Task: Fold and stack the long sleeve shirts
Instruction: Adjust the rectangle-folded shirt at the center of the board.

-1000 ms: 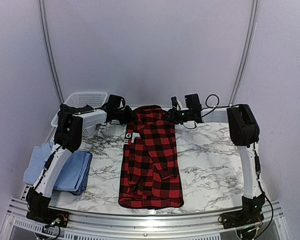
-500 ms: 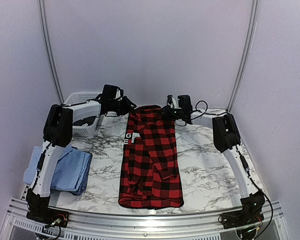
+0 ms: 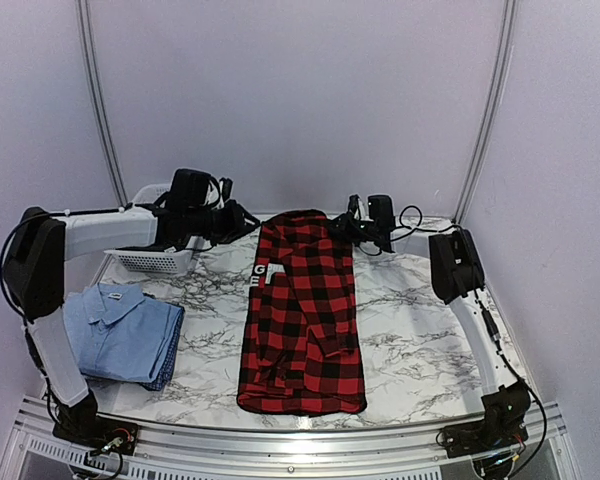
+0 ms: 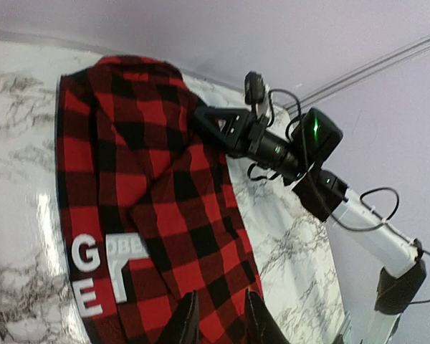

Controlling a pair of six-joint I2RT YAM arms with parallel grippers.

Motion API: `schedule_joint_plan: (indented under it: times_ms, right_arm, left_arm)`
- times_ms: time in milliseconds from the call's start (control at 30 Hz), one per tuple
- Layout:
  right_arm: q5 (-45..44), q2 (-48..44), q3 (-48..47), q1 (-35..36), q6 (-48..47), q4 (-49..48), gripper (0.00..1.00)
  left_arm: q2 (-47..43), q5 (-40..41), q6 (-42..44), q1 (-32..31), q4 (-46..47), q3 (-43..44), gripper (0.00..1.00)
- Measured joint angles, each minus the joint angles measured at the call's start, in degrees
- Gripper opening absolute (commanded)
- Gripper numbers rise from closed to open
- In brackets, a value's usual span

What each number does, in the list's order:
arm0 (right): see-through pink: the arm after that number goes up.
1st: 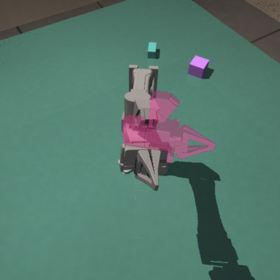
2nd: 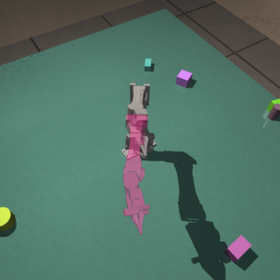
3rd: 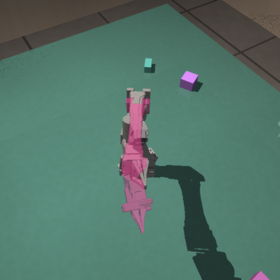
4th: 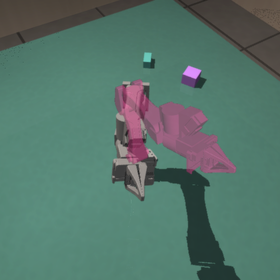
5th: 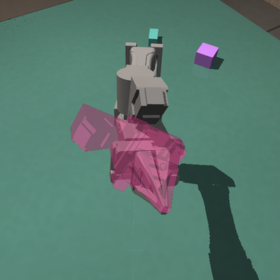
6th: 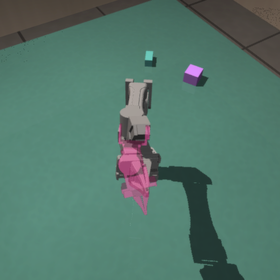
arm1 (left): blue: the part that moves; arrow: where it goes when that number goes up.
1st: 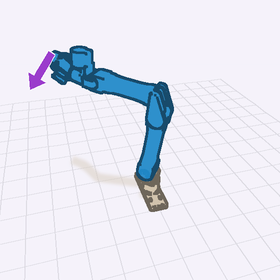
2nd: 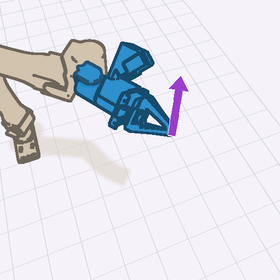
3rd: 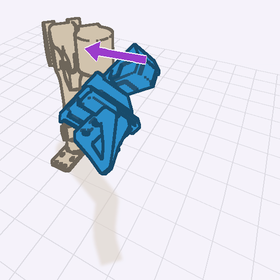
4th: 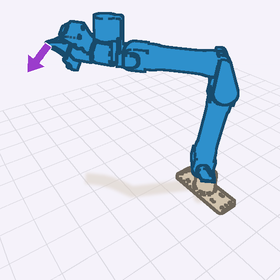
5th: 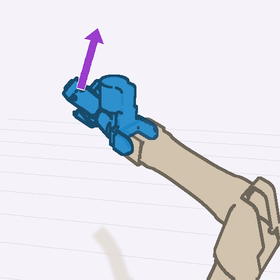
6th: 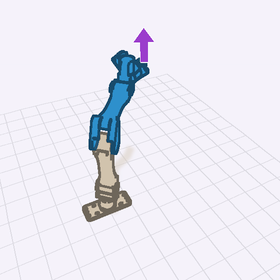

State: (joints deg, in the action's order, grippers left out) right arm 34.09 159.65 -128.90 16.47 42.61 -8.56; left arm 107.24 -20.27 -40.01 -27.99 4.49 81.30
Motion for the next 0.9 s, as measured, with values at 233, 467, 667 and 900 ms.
schedule_joint_plan:
  times_ms: [233, 467, 667, 900]
  right_arm:
    - [-0.11, -18.91, 23.34, 0.76, -2.95, 0.70, 0.33]
    - [-2.21, -49.05, 53.96, 5.51, -4.52, -5.44, 0.31]
    - [-5.79, -66.31, 79.80, 15.04, -2.58, -10.01, 0.28]
    - [-11.08, -79.25, 98.03, 22.95, 1.38, -10.32, 0.29]
  left_arm:
    - [-12.39, 3.26, 0.39, -4.87, -0.04, -21.18, 0.25]
    - [-21.05, 7.37, -1.09, -12.15, 0.33, -33.57, 0.24]
    - [-24.63, 10.91, -4.70, -19.28, 1.25, -41.57, 0.20]
    - [-24.98, 16.02, -9.88, -27.58, 3.34, -46.99, 0.17]
